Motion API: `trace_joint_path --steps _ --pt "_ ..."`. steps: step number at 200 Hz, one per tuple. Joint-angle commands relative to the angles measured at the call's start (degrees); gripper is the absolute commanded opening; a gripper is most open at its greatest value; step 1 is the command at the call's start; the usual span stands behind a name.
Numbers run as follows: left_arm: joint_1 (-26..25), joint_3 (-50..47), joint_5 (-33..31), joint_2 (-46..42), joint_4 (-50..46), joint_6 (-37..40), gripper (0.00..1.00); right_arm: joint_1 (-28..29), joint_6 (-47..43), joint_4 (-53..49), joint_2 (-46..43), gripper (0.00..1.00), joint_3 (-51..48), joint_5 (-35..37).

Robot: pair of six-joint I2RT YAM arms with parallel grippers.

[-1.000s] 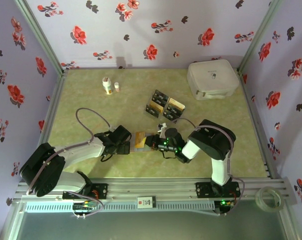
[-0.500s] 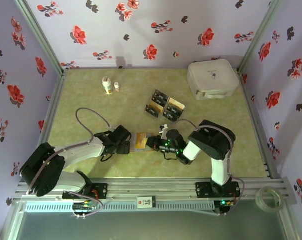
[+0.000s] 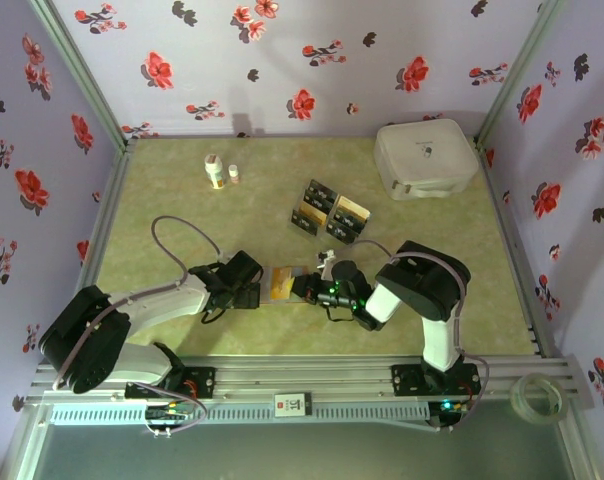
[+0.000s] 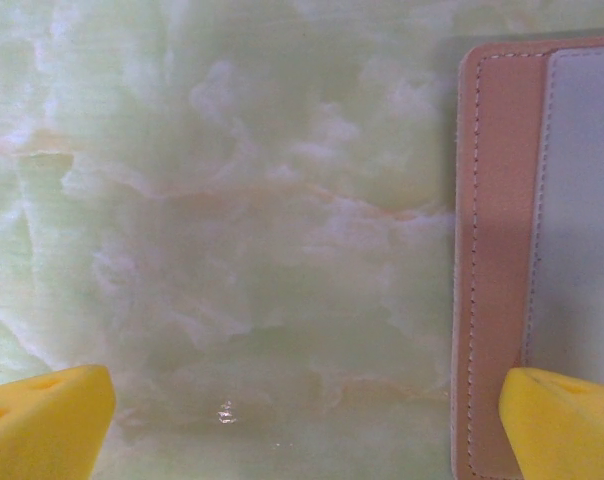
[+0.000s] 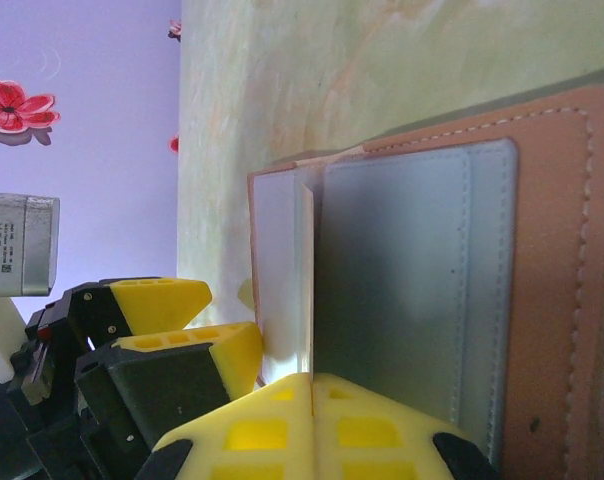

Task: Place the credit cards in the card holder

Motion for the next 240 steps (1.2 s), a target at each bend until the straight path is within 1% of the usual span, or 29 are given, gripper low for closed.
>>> trace_joint_path --steps 1,85,102,128,153,176,196,218,240 --pt "-0.60 -1.16 -1.37 0.33 -0.52 -1.00 1.00 0.66 0.19 -0.19 1.44 0.00 0.70 0.58" --pt "-0.78 -1.22 -1.38 0.22 -0.46 -1.08 1.00 0.60 -0.01 -0.63 2.69 0.00 1.66 0.50" --pt "-0.83 -1.25 -1.37 0.24 -0.50 -1.11 1.00 0.63 -0.02 -0.80 2.81 0.06 1.76 0.45" --pt "-0.82 -1.29 -1.30 0.24 -0.33 -1.18 1.00 0.58 -0.19 -1.78 2.13 0.20 1.79 0.21" --pt "-0.95 -1.27 -1.35 0.24 -0.15 -1.33 1.00 0.54 -1.50 -5.52 -0.19 0.31 2.22 0.21" --pt "-0.87 -1.27 -1.41 0.07 0.03 -1.34 1.00 0.55 -3.98 -13.48 -3.54 0.39 3.85 0.70" --pt "-0.87 -1.30 -1.34 -0.06 0.28 -1.31 1.00 0.46 -7.15 -22.32 -6.88 0.48 5.91 1.62" --pt "-0.87 -1.79 -1.39 -0.62 0.71 -1.56 1.00 0.52 -10.70 -31.44 -9.79 0.51 8.74 2.22" --pt "-0.89 -2.46 -1.37 -1.55 1.41 -1.78 1.00 0.51 -13.68 -38.05 -11.63 0.55 11.87 2.03"
